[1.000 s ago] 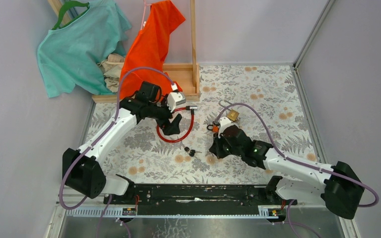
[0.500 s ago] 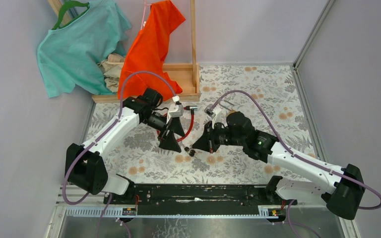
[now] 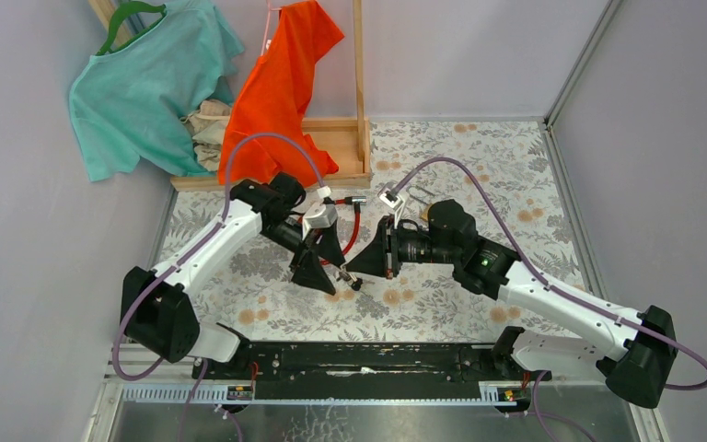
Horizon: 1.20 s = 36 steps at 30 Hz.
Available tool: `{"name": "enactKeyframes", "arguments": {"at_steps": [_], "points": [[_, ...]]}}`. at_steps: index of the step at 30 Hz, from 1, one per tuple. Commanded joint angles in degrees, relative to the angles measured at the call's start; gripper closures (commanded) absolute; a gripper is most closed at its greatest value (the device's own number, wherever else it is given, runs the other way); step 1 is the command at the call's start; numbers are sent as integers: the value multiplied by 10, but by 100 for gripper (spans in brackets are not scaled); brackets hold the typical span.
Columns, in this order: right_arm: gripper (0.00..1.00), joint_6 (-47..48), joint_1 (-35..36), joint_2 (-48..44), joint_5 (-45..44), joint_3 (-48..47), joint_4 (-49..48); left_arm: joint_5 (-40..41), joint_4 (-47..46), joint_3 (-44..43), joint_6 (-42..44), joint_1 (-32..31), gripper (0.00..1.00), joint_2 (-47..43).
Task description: Unlock with the key
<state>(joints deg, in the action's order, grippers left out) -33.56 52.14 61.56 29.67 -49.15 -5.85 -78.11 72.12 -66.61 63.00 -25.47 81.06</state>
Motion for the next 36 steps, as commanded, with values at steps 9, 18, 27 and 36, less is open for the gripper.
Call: {"name": "enactKeyframes", "arguments": {"at_steps": [9, 18, 27, 36], "points": [[100, -14, 3, -21, -41, -18, -43, -17, 48, -48, 43, -5, 64, -13], [100, -25, 4, -35, -60, -5, -46, 16, -89, -22, -95, -5, 100, -53], [44, -27, 2, -58, -93, -11, -9, 266, -141, -56, -156, -18, 100, -97], [23, -69, -37, -48, -85, -30, -23, 640, -184, -88, 66, -193, 100, -197]]}}
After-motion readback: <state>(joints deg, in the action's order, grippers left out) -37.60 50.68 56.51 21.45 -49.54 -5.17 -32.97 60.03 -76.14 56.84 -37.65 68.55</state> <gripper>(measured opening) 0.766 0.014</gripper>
